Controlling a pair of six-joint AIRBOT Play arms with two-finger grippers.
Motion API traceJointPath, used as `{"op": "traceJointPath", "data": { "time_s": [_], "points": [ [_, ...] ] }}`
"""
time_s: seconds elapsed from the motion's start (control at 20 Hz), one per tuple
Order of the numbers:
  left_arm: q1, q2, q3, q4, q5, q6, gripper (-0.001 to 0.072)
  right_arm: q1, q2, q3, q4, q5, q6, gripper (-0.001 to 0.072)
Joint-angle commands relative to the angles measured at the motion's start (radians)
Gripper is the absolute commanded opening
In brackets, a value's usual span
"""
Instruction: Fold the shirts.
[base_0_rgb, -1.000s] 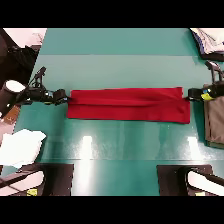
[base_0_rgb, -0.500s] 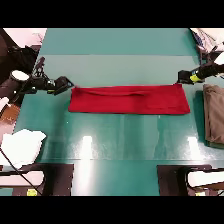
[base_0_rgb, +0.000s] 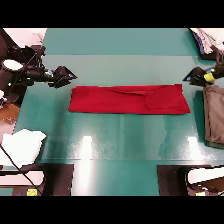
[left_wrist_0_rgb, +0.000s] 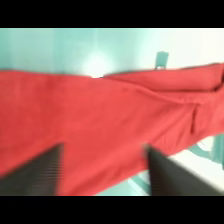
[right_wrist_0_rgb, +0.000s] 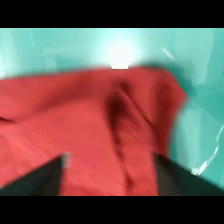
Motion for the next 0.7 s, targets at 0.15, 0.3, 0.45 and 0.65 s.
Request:
{"op": "traceJointPath", "data": {
  "time_s": [0.15,0.3,0.45,0.65],
  "points": [
    [-0.015,0.000,0.008,-0.004,-0.043,0.002,0.0023,-0.148,-0.004,-0.217,0.053,-0.035,-0.125,0.0691],
    [-0.082,0.000,0.008,0.002,-0.034,0.003,0.0023,-0.151,-0.049,-0.240,0.151,-0.055,-0.200,0.0689],
    [-0.169,-0.002,0.008,0.046,0.002,0.002,0.0023,-0.117,-0.119,-0.213,0.182,-0.025,-0.216,0.0688],
    [-0.266,-0.005,0.008,0.056,0.018,0.002,0.0023,-0.042,-0.190,-0.116,0.201,0.049,-0.235,0.0619]
  ]
}}
